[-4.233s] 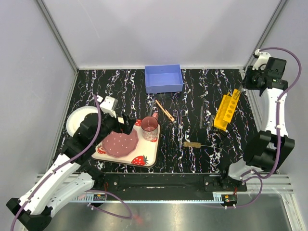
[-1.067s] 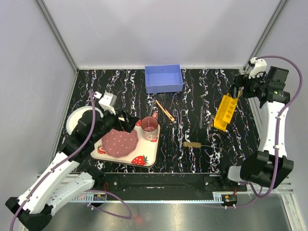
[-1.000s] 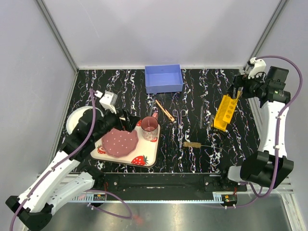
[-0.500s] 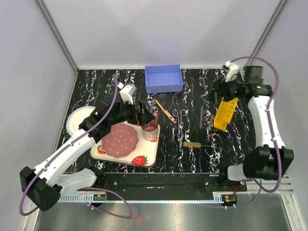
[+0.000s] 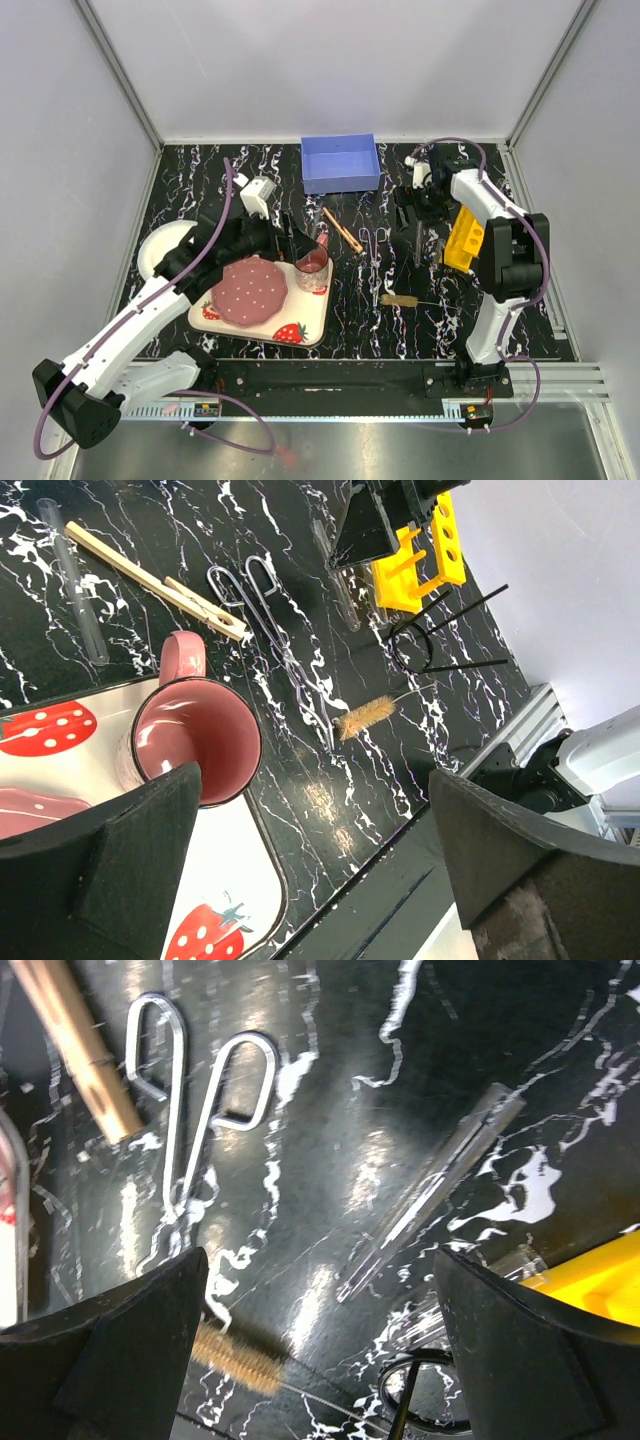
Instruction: Organize the chemistry lab equipment
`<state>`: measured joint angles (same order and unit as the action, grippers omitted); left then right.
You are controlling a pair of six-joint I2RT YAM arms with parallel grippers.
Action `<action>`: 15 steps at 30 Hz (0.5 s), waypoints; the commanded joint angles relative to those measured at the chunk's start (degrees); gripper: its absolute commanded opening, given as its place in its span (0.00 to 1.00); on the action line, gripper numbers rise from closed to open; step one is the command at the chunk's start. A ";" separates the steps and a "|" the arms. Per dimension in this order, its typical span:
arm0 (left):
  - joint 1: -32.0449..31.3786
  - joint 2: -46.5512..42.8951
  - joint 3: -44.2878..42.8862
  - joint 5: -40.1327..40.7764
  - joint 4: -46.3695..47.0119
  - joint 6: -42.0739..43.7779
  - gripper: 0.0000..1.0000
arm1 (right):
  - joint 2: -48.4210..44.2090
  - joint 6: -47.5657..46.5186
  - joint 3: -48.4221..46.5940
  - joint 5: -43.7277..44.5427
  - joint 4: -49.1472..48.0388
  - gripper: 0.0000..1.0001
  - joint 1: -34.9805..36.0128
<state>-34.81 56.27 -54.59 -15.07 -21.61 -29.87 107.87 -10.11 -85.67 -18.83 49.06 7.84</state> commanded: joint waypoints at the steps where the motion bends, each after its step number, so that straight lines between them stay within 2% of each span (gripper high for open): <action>1: 0.27 -0.99 0.62 2.94 -0.01 -0.19 0.99 | 2.86 3.78 -3.28 8.10 -1.68 1.00 0.16; 5: 0.18 -0.20 0.36 3.03 -0.02 0.34 0.99 | 5.14 3.87 -3.36 11.27 -2.21 0.96 0.16; 7: 0.18 -0.02 0.45 3.20 0.07 0.42 0.99 | 6.46 3.96 -3.45 12.32 -2.39 0.89 0.08; 15: 0.18 -0.37 1.24 2.94 0.51 0.43 0.99 | 9.37 4.40 -3.72 13.90 -3.18 0.70 0.16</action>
<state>-34.81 56.34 -53.82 -13.02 -23.05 -29.82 116.25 -6.59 -86.91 -7.05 47.42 7.84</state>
